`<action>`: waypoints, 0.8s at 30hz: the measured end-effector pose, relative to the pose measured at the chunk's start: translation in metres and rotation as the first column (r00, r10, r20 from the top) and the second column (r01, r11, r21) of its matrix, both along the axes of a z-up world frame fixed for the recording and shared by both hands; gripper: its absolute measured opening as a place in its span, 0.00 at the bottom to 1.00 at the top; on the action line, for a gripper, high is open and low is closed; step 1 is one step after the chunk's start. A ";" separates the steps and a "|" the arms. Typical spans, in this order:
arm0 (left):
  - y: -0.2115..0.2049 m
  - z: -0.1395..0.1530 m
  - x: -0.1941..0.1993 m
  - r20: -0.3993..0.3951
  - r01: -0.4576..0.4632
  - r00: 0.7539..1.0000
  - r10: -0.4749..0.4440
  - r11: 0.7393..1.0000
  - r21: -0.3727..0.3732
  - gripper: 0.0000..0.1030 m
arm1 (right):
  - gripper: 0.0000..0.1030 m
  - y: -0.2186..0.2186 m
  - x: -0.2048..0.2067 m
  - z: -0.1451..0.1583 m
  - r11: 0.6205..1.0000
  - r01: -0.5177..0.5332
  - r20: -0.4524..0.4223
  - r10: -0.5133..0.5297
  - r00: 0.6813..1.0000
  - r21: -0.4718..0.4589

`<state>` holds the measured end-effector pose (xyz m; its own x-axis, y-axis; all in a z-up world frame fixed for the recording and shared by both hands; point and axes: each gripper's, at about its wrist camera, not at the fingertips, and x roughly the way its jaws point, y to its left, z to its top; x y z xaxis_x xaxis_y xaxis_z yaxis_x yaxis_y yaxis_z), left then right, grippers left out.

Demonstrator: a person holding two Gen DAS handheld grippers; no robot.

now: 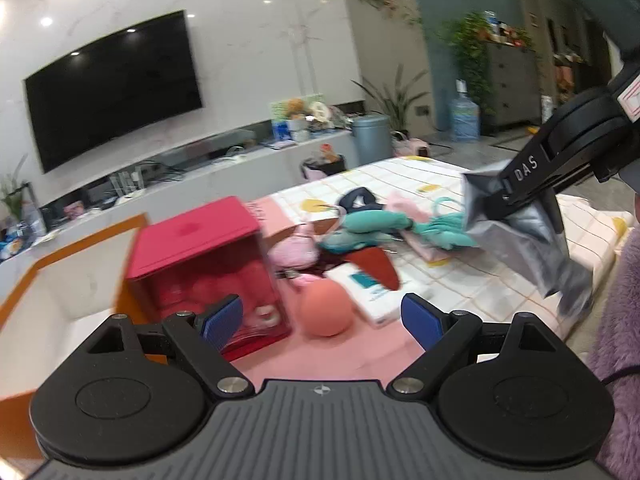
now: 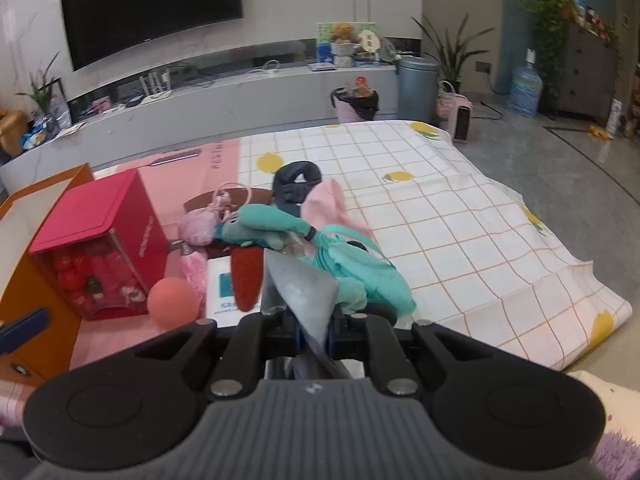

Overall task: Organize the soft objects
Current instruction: 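Grasp the coral-pink ball with the left gripper while the right gripper holds the pouch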

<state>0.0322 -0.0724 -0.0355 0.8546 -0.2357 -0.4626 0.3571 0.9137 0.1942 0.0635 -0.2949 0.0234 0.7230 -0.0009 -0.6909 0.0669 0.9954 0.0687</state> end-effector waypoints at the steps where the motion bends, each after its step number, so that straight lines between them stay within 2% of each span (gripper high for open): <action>1: -0.005 -0.003 0.004 -0.009 0.013 1.000 -0.012 1.000 0.012 1.00 | 0.09 0.002 -0.001 0.001 1.000 -0.014 0.004 0.014 1.000 0.000; 4: -0.016 -0.014 0.021 -0.042 0.018 0.999 -0.016 0.999 0.049 1.00 | 0.09 0.004 -0.002 0.000 0.999 -0.044 0.014 0.044 0.999 0.003; 7: -0.026 -0.025 0.039 -0.078 -0.009 0.997 0.013 0.998 0.054 0.89 | 0.11 -0.001 -0.006 0.001 0.998 -0.052 0.013 0.051 0.999 0.037; 10: -0.033 -0.036 0.053 -0.085 -0.053 0.995 0.057 0.997 0.050 0.88 | 0.16 -0.008 -0.007 0.000 0.994 -0.059 0.006 0.059 0.998 0.089; 12: -0.034 -0.039 0.060 -0.073 -0.103 0.992 0.105 0.994 0.031 0.86 | 0.16 -0.012 -0.007 -0.001 0.991 -0.067 -0.001 0.067 0.998 0.116; 14: -0.029 -0.040 0.063 -0.059 -0.148 0.987 0.147 0.989 -0.020 0.86 | 0.20 -0.015 -0.009 -0.001 0.988 -0.071 -0.007 0.073 0.997 0.138; 18: -0.026 -0.047 0.076 -0.128 -0.163 0.979 0.159 0.987 -0.016 0.86 | 0.22 -0.018 -0.007 -0.008 0.981 -0.091 -0.056 0.102 0.993 0.172; 20: -0.023 -0.050 0.080 -0.148 -0.187 0.972 0.180 0.982 -0.036 0.71 | 0.21 -0.015 -0.004 -0.014 0.979 -0.114 -0.089 0.131 0.987 0.169; 22: -0.021 -0.051 0.081 -0.169 -0.195 0.969 0.182 0.979 -0.064 0.70 | 0.19 -0.008 -0.002 -0.018 0.978 -0.142 -0.112 0.160 0.981 0.155; 24: -0.023 -0.053 0.081 -0.162 -0.194 0.969 0.184 0.980 -0.049 0.70 | 0.20 -0.006 -0.002 -0.019 0.976 -0.157 -0.122 0.176 0.977 0.148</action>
<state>0.1134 -0.0950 -0.0882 0.8049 -0.1103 -0.5830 0.1981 0.9762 0.0887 0.0611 -0.3010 0.0044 0.6057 0.2131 -0.7666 -0.0813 0.9750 0.2068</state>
